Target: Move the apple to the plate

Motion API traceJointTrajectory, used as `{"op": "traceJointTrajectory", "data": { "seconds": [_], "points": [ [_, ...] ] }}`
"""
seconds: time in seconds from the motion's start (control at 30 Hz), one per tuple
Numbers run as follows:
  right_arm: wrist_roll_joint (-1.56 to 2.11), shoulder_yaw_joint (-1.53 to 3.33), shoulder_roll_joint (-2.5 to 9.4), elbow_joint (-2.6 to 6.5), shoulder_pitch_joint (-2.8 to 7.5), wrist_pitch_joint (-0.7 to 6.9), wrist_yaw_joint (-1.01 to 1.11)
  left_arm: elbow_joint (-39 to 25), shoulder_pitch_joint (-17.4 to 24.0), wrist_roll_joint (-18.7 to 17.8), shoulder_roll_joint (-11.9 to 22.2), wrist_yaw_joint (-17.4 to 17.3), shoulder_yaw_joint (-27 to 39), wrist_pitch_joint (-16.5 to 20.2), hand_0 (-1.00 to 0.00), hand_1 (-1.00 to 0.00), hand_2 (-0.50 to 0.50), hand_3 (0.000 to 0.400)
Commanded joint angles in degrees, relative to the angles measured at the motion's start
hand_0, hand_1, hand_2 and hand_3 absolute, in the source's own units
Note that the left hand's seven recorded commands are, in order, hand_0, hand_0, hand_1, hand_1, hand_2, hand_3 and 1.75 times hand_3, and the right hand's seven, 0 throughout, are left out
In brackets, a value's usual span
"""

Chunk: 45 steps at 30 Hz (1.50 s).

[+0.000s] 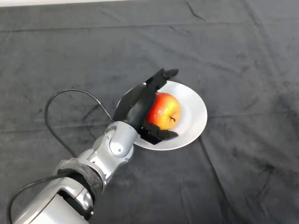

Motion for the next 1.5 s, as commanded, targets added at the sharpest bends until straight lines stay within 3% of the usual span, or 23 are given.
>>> {"op": "traceJointTrajectory", "data": {
  "seconds": [0.03,0.93,1.0,1.07,1.5],
  "points": [
    [-0.31,0.06,-1.47,0.86,-0.20,-0.37,-0.44,-0.65,-2.55,-1.56,1.47,-0.19,-1.00,0.42,0.00,-1.00,0.50,0.400],
    [-0.30,0.06,-1.47,0.84,-0.19,-0.37,-0.44,-0.95,-2.79,-4.87,3.55,1.27,1.90,-3.64,0.00,-1.00,0.50,0.400],
    [-0.30,0.06,-1.47,0.84,-0.19,-0.37,-0.44,-0.90,-2.81,-4.96,3.65,1.28,2.20,-4.01,0.00,-0.65,0.32,0.259],
    [-0.30,0.06,-1.47,0.85,-0.19,-0.37,-0.44,-0.86,-2.88,-5.04,3.72,1.24,2.49,-4.33,0.00,0.00,0.00,0.000],
    [-0.31,0.06,-1.47,0.86,-0.20,-0.37,-0.44,-0.72,-2.77,-4.79,5.71,1.06,4.75,-7.56,0.00,0.00,0.00,0.000]
  ]
}}
